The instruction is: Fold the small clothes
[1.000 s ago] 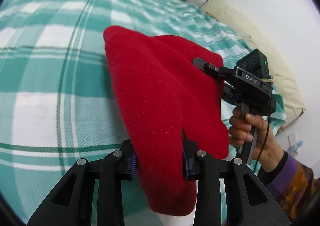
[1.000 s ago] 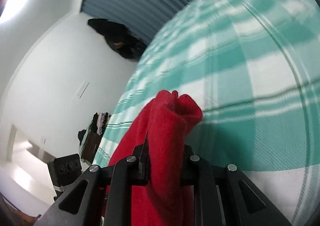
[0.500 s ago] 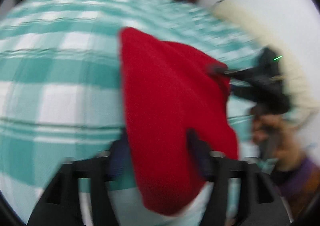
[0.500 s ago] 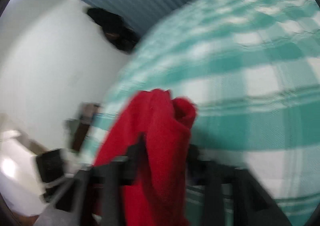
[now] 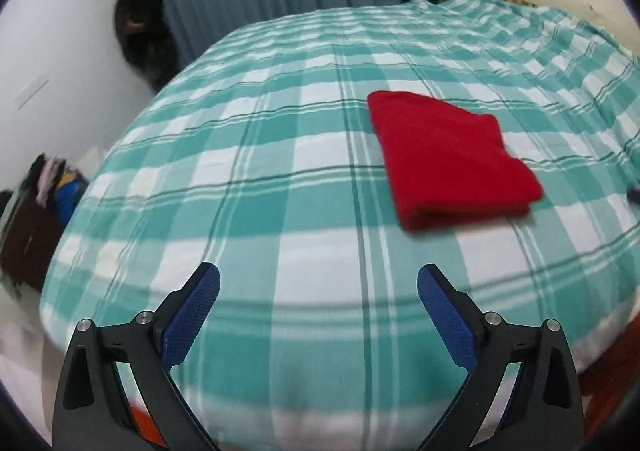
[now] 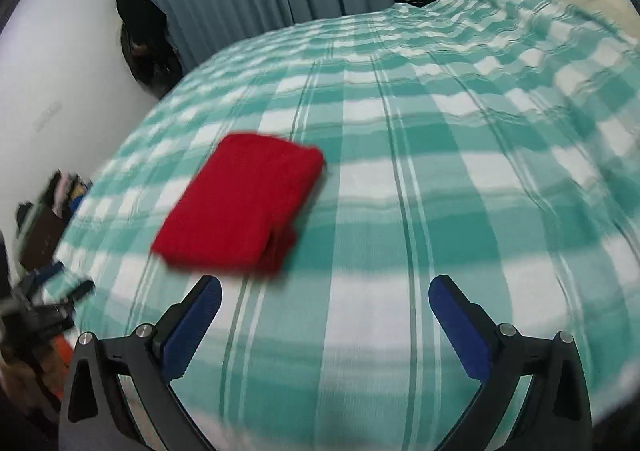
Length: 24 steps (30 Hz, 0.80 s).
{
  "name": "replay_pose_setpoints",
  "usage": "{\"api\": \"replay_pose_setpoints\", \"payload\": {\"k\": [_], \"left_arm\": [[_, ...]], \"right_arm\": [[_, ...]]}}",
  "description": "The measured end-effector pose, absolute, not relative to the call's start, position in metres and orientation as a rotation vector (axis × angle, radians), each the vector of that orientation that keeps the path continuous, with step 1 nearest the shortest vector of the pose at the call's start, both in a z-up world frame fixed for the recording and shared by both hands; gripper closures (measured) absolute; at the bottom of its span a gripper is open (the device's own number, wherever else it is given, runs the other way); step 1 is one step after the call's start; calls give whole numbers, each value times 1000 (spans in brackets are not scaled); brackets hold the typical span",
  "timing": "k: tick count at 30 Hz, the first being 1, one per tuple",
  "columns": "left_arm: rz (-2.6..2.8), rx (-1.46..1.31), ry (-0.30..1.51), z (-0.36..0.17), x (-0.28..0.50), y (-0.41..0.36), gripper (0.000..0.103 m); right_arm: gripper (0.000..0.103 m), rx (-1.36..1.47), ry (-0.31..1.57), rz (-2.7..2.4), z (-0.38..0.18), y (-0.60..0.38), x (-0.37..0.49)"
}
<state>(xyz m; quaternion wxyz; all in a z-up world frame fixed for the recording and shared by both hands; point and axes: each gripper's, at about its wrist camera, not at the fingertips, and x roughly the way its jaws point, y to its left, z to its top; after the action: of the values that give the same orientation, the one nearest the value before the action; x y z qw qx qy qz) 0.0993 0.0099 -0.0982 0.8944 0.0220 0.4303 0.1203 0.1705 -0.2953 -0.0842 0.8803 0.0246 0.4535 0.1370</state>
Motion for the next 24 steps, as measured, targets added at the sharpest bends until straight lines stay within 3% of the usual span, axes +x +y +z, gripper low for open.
{"api": "replay_pose_setpoints", "payload": {"k": [9, 24], "left_arm": [[198, 14, 1002, -58, 34, -3, 3], [219, 11, 972, -44, 6, -5, 3]], "right_arm": [[1, -106, 1014, 236, -53, -269, 58], [1, -224, 947, 251, -25, -233, 35]]}}
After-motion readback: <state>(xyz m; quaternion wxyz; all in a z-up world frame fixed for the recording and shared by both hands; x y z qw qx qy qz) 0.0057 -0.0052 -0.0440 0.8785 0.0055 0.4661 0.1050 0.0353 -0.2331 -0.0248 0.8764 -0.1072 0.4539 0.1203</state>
